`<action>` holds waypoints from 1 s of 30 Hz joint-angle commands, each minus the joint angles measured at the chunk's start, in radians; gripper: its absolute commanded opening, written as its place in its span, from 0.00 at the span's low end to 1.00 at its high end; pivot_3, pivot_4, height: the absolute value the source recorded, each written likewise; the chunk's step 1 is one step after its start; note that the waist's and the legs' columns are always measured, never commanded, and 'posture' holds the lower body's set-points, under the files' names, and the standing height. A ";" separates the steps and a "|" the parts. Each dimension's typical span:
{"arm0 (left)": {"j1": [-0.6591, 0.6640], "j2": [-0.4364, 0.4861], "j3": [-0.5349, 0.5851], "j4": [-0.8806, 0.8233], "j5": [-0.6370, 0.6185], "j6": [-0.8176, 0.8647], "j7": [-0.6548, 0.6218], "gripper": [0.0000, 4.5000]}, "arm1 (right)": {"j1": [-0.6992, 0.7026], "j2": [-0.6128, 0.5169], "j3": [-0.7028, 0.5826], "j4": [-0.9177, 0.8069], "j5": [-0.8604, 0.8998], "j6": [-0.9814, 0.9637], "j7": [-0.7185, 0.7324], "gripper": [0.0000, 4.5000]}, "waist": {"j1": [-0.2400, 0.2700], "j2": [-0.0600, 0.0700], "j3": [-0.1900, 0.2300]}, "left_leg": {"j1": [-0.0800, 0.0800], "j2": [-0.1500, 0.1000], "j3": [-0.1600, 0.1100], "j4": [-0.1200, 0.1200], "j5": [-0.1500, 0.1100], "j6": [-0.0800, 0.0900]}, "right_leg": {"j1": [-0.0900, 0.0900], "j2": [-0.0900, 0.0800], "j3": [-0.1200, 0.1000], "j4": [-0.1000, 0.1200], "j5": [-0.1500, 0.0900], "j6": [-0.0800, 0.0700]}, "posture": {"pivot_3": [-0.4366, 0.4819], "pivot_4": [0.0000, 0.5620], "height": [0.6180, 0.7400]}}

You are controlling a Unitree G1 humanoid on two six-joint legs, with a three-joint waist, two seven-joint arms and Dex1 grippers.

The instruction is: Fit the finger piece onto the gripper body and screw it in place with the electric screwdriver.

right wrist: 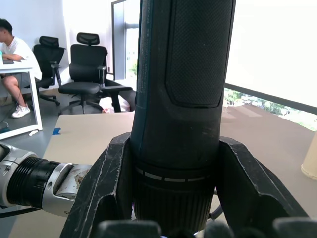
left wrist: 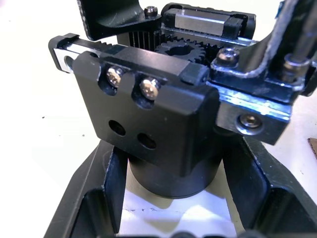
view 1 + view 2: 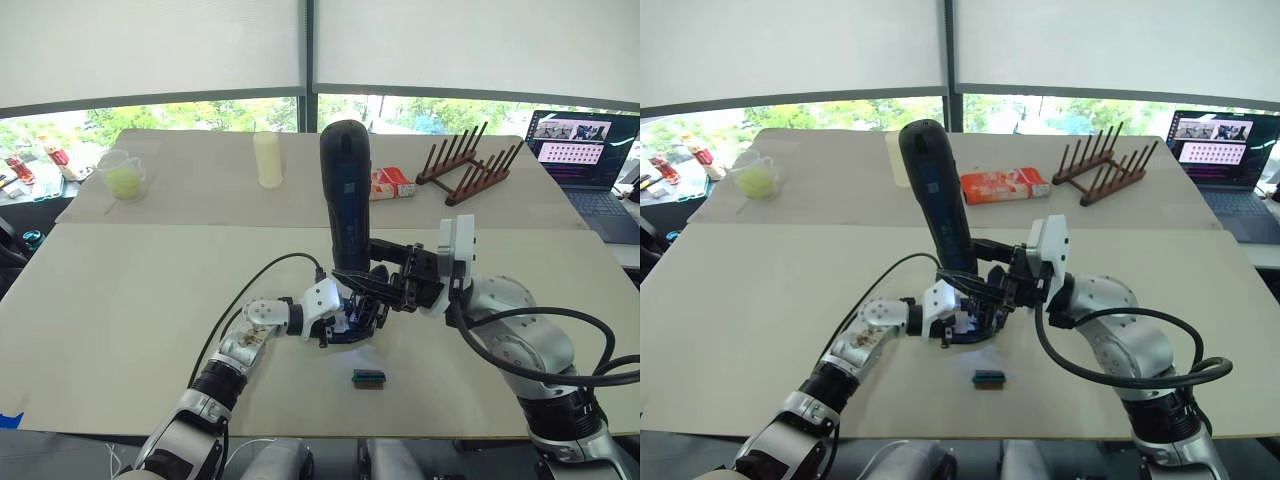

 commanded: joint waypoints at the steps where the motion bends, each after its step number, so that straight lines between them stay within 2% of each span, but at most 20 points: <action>1: -0.011 0.014 0.032 -0.039 -0.016 -0.011 0.009 0.51 | 0.089 -0.061 -0.014 0.100 -0.081 0.089 -0.026 0.43 | 0.000 0.000 0.000 | 0.000 0.000 0.000 0.000 0.000 0.000 | 0.000 0.000 0.000 0.000 0.000 0.000 | 0.48 0.27 1.00; 13: -0.025 0.007 0.029 -0.021 -0.015 -0.017 0.004 0.51 | 0.125 -0.065 -0.049 -0.019 -0.106 0.009 -0.013 0.43 | 0.000 0.000 0.000 | -0.001 0.000 0.000 0.000 0.000 0.000 | 0.000 0.000 0.000 0.000 0.000 0.000 | 0.48 0.27 1.00; 18: -0.026 0.005 0.022 -0.003 -0.008 -0.019 -0.001 0.51 | -0.028 -0.068 -0.154 -0.155 0.068 0.088 -0.077 0.43 | 0.000 0.001 0.004 | -0.004 0.000 0.001 0.000 0.000 -0.001 | -0.001 -0.001 0.000 0.000 0.000 0.000 | 0.48 0.27 1.00; 21: -0.027 0.001 0.020 0.014 -0.003 -0.023 0.003 0.51 | -0.090 -0.077 -0.202 -0.207 0.177 0.157 -0.114 0.43 | -0.001 0.001 0.005 | -0.013 0.000 0.000 0.000 0.003 0.001 | -0.010 -0.001 0.000 0.001 0.001 -0.001 | 0.48 0.27 1.00; 24: -0.031 -0.004 0.021 0.031 -0.002 -0.025 0.009 0.51 | -0.121 -0.076 -0.227 -0.243 0.259 0.210 -0.156 0.43 | -0.001 0.001 0.005 | -0.023 -0.001 0.000 0.001 0.006 0.004 | -0.023 -0.003 -0.001 0.005 0.001 -0.002 | 0.48 0.27 1.00; 30: -0.044 -0.009 0.020 0.075 0.003 -0.034 0.010 0.51 | -0.127 -0.090 -0.243 -0.291 0.311 0.260 -0.195 0.43 | 0.000 0.001 0.006 | -0.023 -0.001 0.000 0.001 0.006 0.004 | -0.020 -0.004 -0.002 0.000 0.001 -0.002 | 0.48 0.27 1.00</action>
